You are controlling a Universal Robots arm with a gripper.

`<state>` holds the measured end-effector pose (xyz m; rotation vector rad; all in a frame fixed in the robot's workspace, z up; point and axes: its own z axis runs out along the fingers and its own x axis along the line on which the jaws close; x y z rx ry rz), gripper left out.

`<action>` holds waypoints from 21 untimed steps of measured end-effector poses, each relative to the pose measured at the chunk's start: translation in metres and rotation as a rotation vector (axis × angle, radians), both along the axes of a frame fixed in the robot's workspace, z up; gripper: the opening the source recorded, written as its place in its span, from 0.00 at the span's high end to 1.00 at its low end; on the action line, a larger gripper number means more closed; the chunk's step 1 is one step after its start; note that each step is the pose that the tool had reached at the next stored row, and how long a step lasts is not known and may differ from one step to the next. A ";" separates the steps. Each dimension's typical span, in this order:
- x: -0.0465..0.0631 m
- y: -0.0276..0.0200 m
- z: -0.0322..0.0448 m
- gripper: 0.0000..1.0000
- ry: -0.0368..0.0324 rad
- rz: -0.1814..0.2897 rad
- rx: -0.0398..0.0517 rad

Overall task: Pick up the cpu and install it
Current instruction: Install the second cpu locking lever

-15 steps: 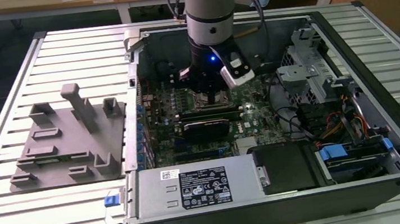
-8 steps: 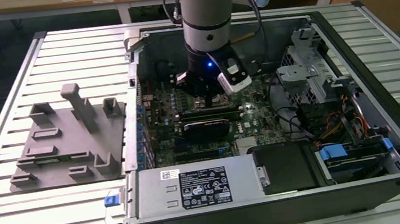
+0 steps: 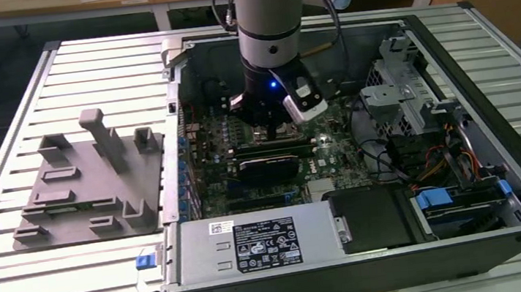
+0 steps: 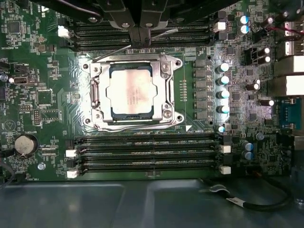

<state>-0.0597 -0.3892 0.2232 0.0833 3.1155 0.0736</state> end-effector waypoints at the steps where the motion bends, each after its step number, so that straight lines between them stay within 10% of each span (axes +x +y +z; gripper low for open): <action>1: 0.000 -0.0002 -0.0004 0.89 0.0000 0.000 0.0036; 9: -0.002 -0.0069 -0.0041 0.89 -0.0001 0.000 0.0542; 18: -0.003 -0.0184 -0.0071 0.89 -0.0002 -0.007 0.0719; 21: -0.005 -0.0200 -0.0080 0.89 -0.0003 -0.009 0.0907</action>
